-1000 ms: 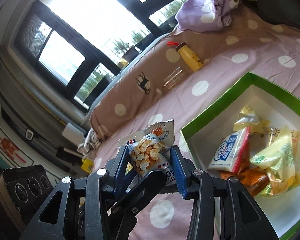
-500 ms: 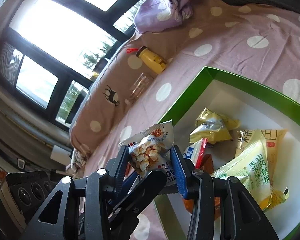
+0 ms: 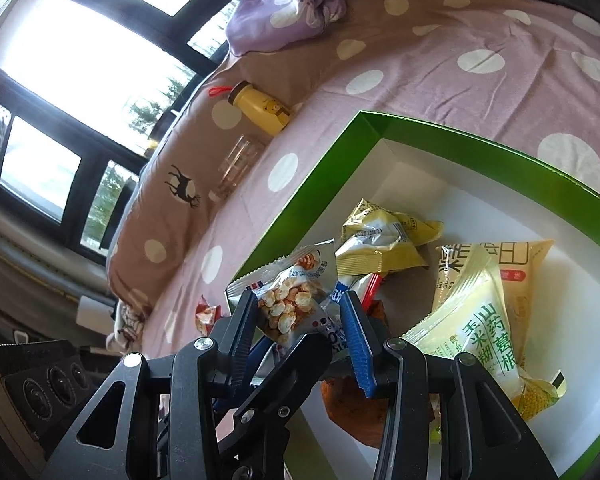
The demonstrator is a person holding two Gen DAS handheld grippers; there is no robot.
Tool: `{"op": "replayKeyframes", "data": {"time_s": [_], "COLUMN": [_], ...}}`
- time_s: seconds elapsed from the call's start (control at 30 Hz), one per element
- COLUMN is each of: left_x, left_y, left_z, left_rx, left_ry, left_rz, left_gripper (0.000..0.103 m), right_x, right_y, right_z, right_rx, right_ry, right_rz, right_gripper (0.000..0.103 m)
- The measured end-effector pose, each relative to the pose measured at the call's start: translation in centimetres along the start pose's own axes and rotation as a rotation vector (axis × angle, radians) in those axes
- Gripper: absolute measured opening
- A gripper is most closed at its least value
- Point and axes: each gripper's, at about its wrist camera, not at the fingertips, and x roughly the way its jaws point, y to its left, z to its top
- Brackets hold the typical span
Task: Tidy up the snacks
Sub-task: 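Carry the peanut-snack bag into the green box and open the right gripper, then move the right gripper to the yellow soda-cracker packet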
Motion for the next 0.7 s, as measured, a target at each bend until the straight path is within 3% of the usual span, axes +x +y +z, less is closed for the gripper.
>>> {"op": "replayKeyframes", "data": {"time_s": [0.4, 0.47, 0.53, 0.63, 0.7], "left_x": [0.3, -0.4, -1.9, -4.4, -6.0], "left_y": [0.3, 0.1, -0.1, -0.1, 0.1], "left_z": [0.1, 0.0, 0.0, -0.2, -0.6], "left_rx": [-0.056, -0.054, -0.045, -0.044, -0.048], "left_ry": [0.054, 0.053, 0.016, -0.049, -0.072], "left_rz": [0.029, 0.037, 0.033, 0.029, 0.061], "left_gripper": [0.042, 0.046, 0.059, 0.076, 0.078], "right_x": [-0.5, -1.0, -1.6, -2.5, -3.0], "right_y": [-0.2, -0.2, -0.1, 0.3, 0.9], "right_z": [0.0, 0.0, 0.1, 0.0, -0.2], "right_rx": [0.010, 0.013, 0.013, 0.008, -0.009], "right_ry": [-0.022, -0.041, -0.069, -0.102, -0.120], "right_rz": [-0.076, -0.079, -0.059, 0.007, 0.042], "right_gripper": [0.046, 0.046, 0.046, 0.058, 0.063]}}
